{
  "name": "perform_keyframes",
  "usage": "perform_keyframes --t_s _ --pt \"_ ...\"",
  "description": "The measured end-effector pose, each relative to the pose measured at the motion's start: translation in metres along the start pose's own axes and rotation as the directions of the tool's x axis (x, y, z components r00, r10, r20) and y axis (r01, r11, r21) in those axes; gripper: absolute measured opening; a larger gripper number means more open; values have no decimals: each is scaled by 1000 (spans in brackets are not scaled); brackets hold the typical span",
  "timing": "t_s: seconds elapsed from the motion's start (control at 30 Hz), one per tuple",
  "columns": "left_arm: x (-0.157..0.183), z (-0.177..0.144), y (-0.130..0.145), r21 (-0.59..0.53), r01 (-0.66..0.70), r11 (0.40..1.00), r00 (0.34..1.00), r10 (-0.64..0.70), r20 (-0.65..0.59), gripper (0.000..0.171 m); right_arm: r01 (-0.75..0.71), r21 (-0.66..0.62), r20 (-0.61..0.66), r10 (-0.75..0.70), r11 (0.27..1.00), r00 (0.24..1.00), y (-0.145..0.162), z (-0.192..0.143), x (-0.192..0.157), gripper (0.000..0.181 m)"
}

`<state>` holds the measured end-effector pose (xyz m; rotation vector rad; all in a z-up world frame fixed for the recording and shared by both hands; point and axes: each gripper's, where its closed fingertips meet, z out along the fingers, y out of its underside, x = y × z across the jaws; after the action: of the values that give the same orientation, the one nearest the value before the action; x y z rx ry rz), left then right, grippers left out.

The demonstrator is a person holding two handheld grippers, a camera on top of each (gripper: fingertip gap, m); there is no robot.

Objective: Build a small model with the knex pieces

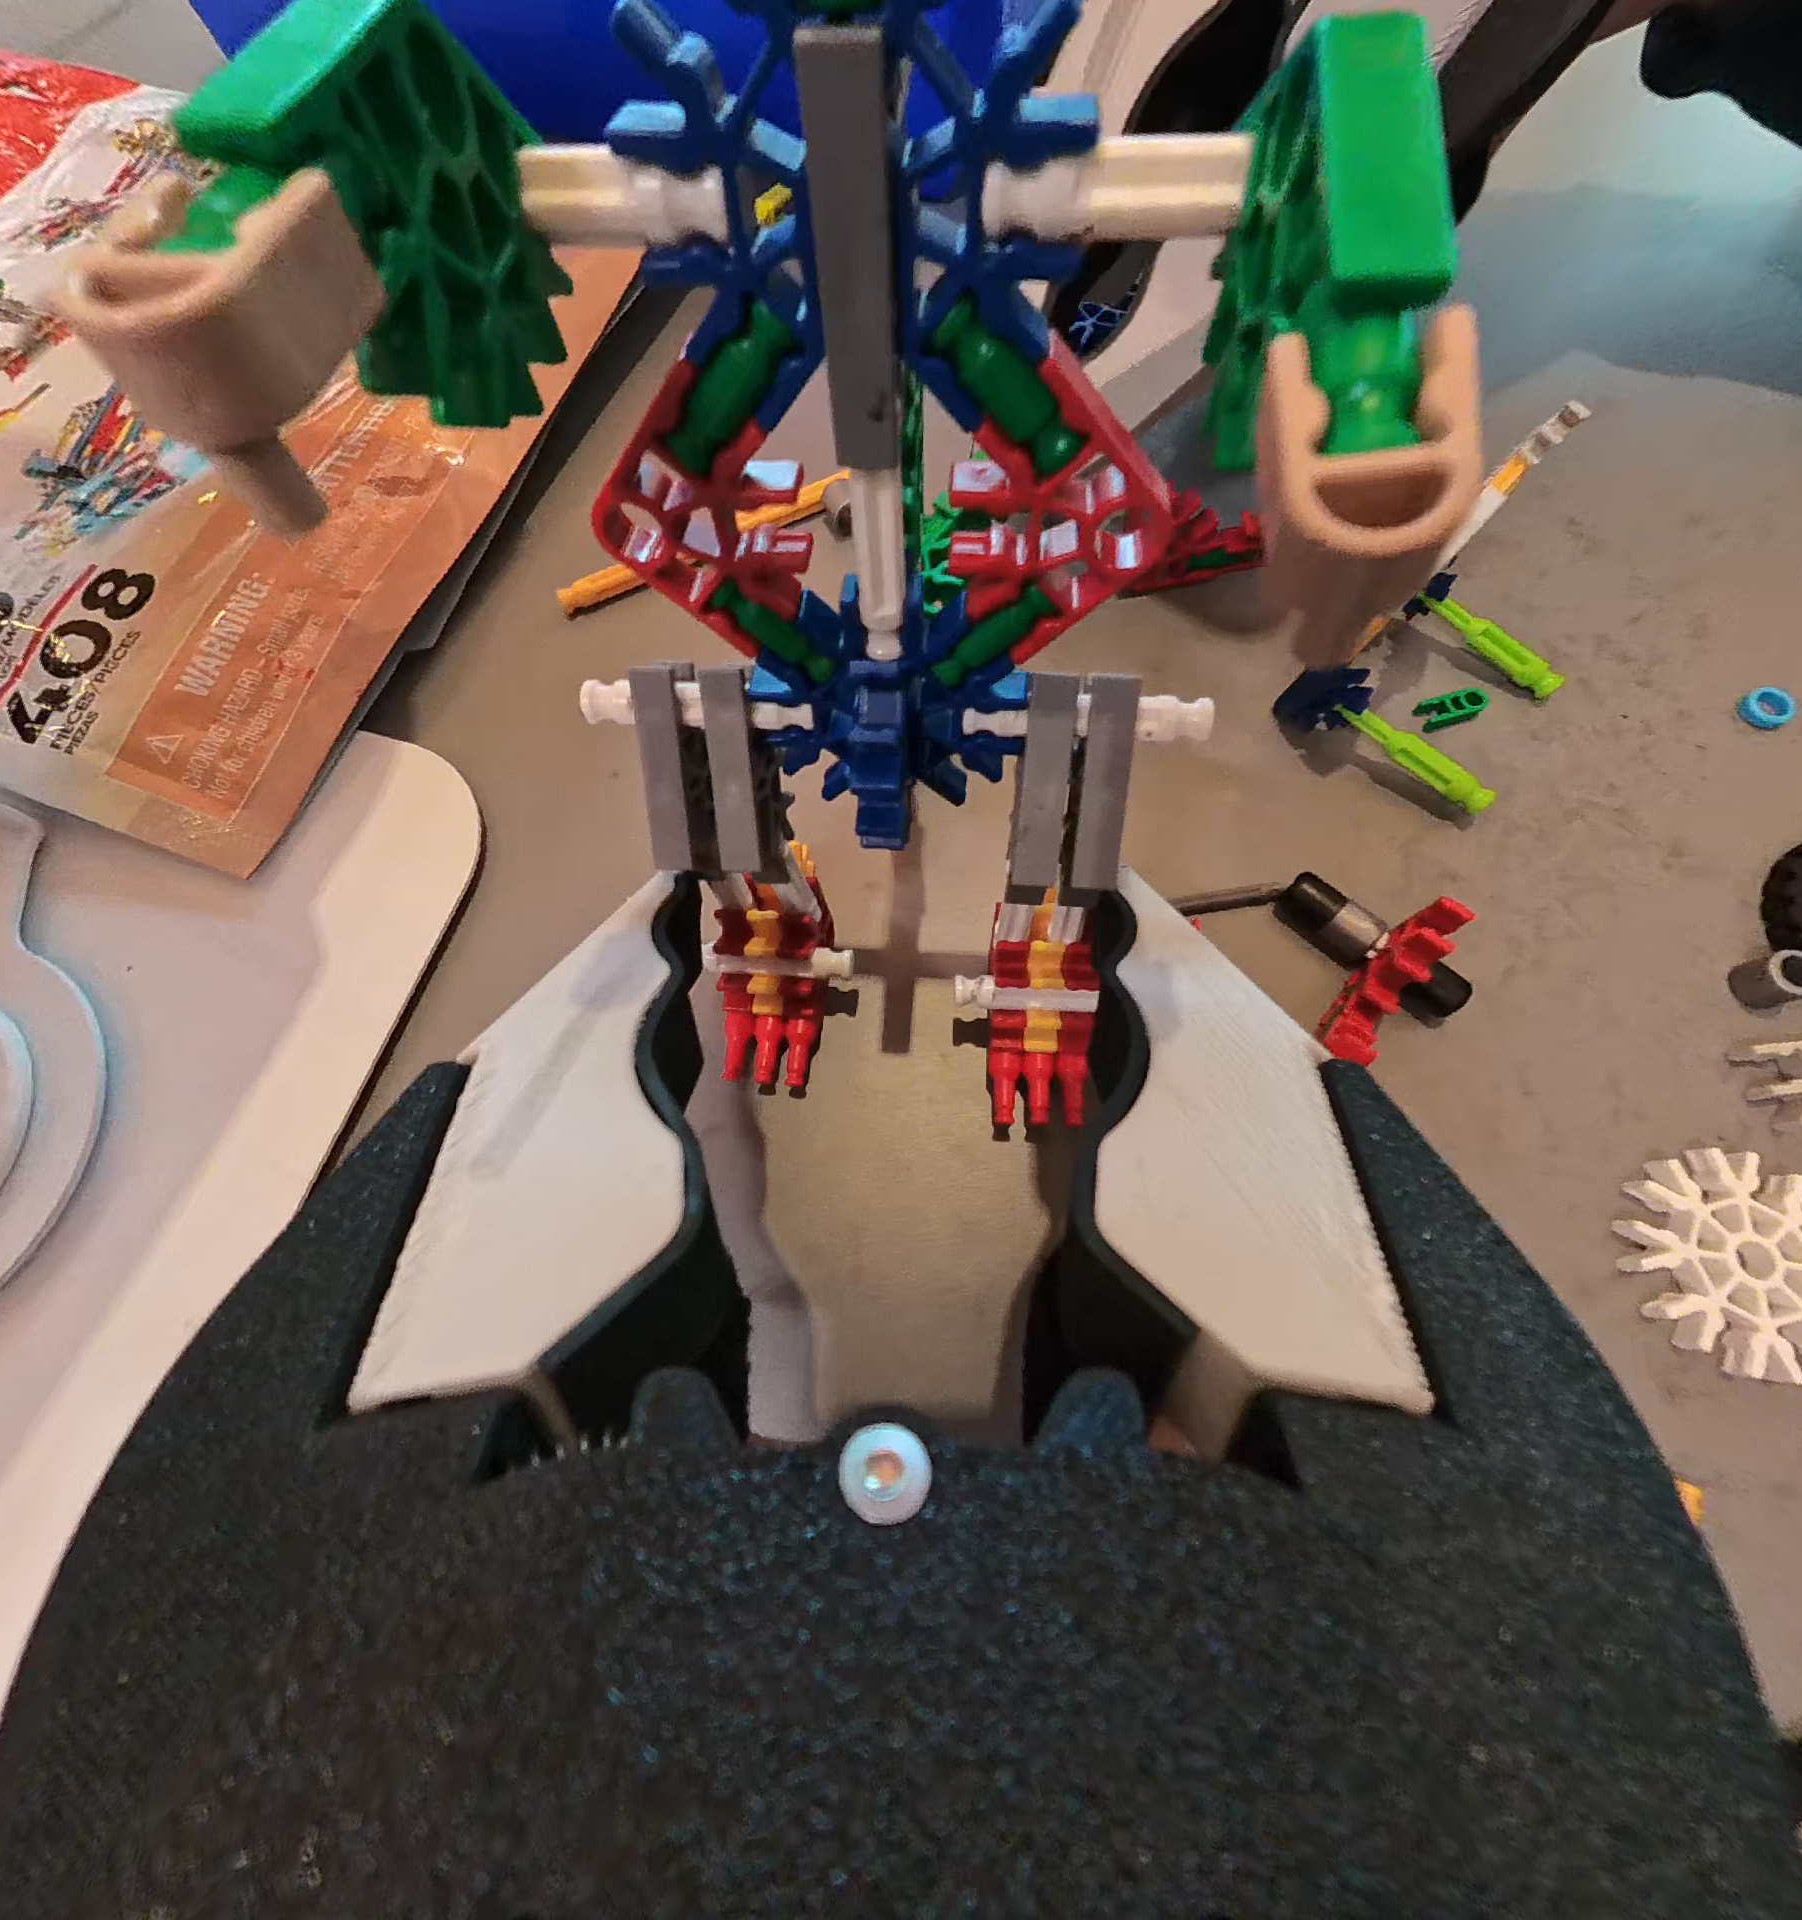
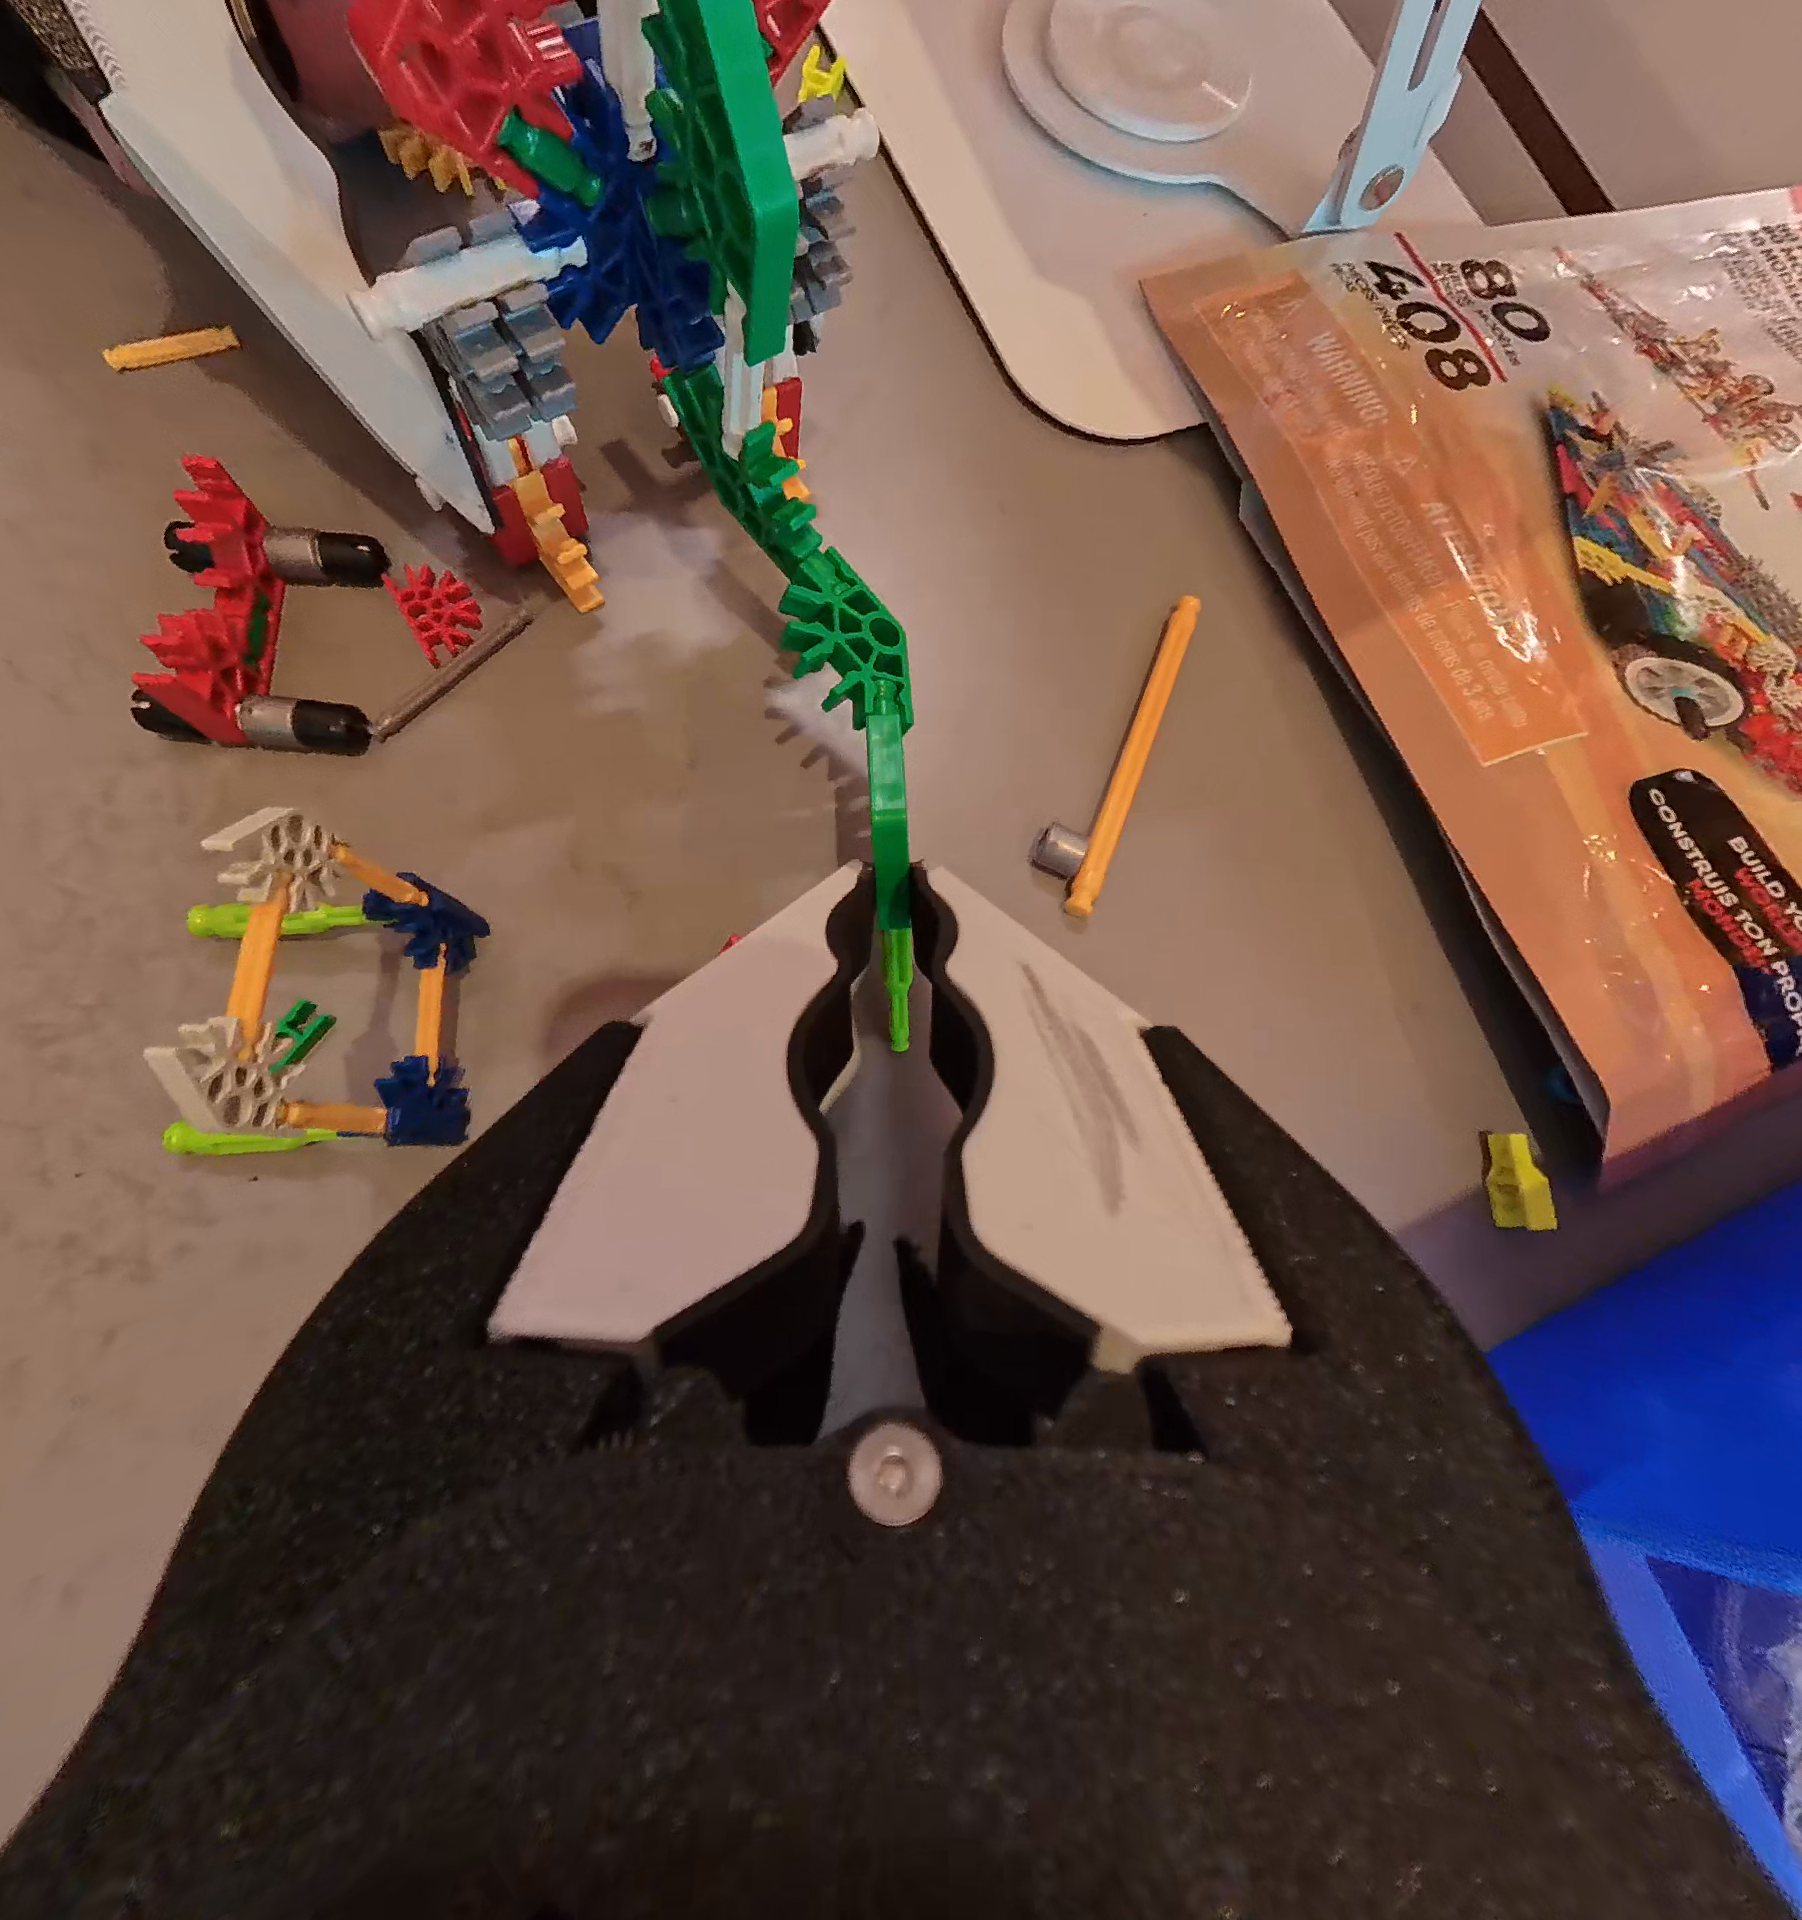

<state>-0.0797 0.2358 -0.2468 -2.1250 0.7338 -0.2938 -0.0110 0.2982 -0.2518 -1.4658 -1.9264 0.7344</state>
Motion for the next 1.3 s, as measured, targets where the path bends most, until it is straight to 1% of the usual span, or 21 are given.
perform_keyframes --t_s 0.13,0.2,0.27,0.3,0.4,0.6,0.77,0.87,0.93,1.07,1.2,1.3 --pt "-2 0 1 -3 8 1000 1000 -8 0 74 -15 -5 -7 15 1000 1000 -1 0 2 6" --pt "-2 -1 2 -6 10 1000 1000 -10 -2 73 -18 -1 -12 18 1000 1000 -2 -3 2 12" --pt "-3 -2 3 -7 8 1000 1000 -7 6 77 -24 1 -22 24 1000 999 -2 -7 3 20" --pt "-4 -4 3 -8 4 1000 1000 -4 10 78 -29 5 -22 29 1000 999 -2 -9 3 22" --pt "-5 -9 6 -18 -3 1000 1000 4 11 79 -40 20 -34 41 999 999 -4 -15 5 22" --pt "-9 -23 5 5 -3 1000 1000 3 8 79 -51 39 -43 53 998 998 -10 -28 0 22" --pt "-10 -24 12 -15 -17 1000 1000 17 -1 76 -61 52 27 60 997 998 -11 -42 -16 23" --pt "-7 -20 16 -33 -33 999 999 33 -11 72 -68 15 57 67 998 996 -5 -44 -23 23" --pt "-8 -20 16 -36 -33 999 999 33 -10 73 -72 -20 114 74 997 991 0 -44 -35 23" --pt "-7 -21 17 -35 -24 999 1000 23 -15 71 -63 -117 143 80 991 987 15 -40 -47 24" --pt "-6 -21 17 -38 -22 999 1000 22 -19 71 -41 -167 164 69 985 984 20 -33 -56 24" --pt "-7 -22 18 -43 -24 999 1000 23 -15 71 -31 -206 143 61 978 988 26 -28 -54 11"
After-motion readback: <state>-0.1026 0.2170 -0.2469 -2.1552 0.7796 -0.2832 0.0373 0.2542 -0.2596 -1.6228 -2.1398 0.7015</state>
